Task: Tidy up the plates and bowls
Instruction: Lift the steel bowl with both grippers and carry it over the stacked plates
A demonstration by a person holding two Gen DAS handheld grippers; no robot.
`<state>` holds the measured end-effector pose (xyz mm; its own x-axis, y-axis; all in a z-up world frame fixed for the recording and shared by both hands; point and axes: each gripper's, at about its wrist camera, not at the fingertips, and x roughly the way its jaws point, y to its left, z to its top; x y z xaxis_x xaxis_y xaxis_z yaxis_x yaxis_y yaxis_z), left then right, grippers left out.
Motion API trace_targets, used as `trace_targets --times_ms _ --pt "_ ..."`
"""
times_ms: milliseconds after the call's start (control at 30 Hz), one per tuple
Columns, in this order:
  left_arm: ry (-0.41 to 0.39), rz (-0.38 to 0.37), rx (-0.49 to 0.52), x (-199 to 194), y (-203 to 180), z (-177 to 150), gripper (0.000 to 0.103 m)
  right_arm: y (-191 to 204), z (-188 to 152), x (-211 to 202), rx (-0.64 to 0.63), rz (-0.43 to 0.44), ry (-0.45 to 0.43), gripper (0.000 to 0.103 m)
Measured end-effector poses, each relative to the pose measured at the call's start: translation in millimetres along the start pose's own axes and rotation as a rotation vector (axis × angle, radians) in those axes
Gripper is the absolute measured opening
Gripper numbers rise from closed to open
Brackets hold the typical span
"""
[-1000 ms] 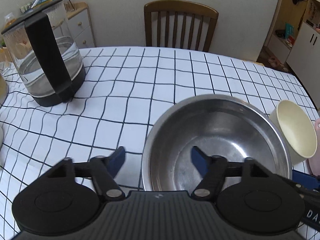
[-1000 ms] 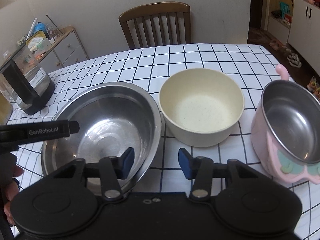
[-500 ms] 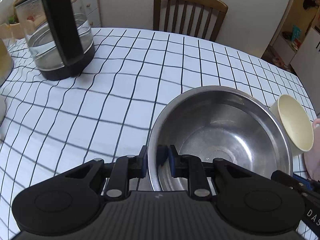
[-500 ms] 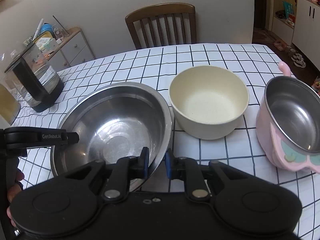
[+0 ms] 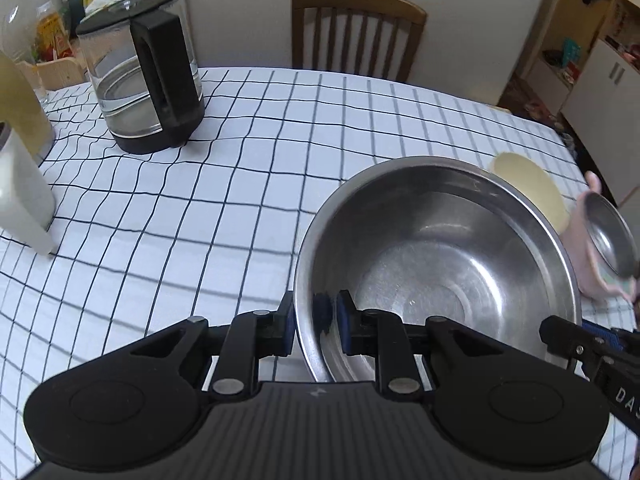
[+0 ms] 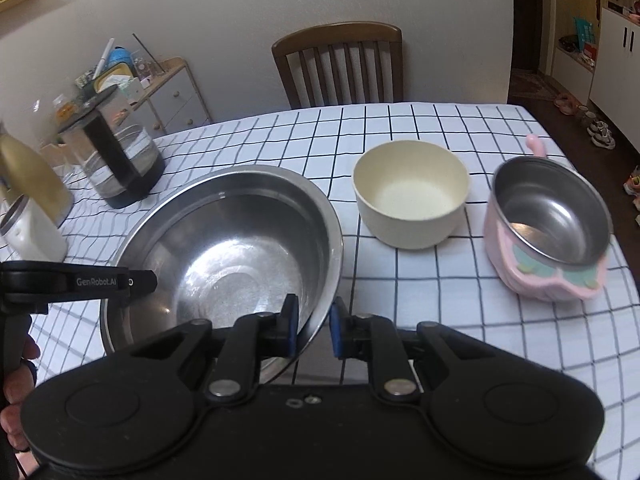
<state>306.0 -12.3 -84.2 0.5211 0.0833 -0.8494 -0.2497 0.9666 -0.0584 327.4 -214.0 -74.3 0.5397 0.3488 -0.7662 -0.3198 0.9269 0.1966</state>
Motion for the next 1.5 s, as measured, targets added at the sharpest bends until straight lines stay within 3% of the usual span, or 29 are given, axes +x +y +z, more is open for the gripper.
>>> trace_targets --times_ms 433,667,1100,1500 --pt "-0.04 -0.086 0.115 -85.4 -24.3 -60.3 0.02 -9.4 -45.9 -86.6 0.032 0.005 -0.014 0.016" --pt "-0.04 -0.127 0.162 -107.9 -40.6 -99.5 0.02 -21.3 -77.0 -121.1 0.058 -0.015 -0.002 0.016" --pt "0.046 -0.193 0.242 -108.3 -70.2 -171.7 0.02 -50.4 -134.4 -160.1 0.091 -0.05 0.021 0.015" --pt "0.091 -0.204 0.318 -94.3 -100.4 -211.8 0.02 -77.8 -177.8 -160.6 0.119 -0.091 0.065 0.014"
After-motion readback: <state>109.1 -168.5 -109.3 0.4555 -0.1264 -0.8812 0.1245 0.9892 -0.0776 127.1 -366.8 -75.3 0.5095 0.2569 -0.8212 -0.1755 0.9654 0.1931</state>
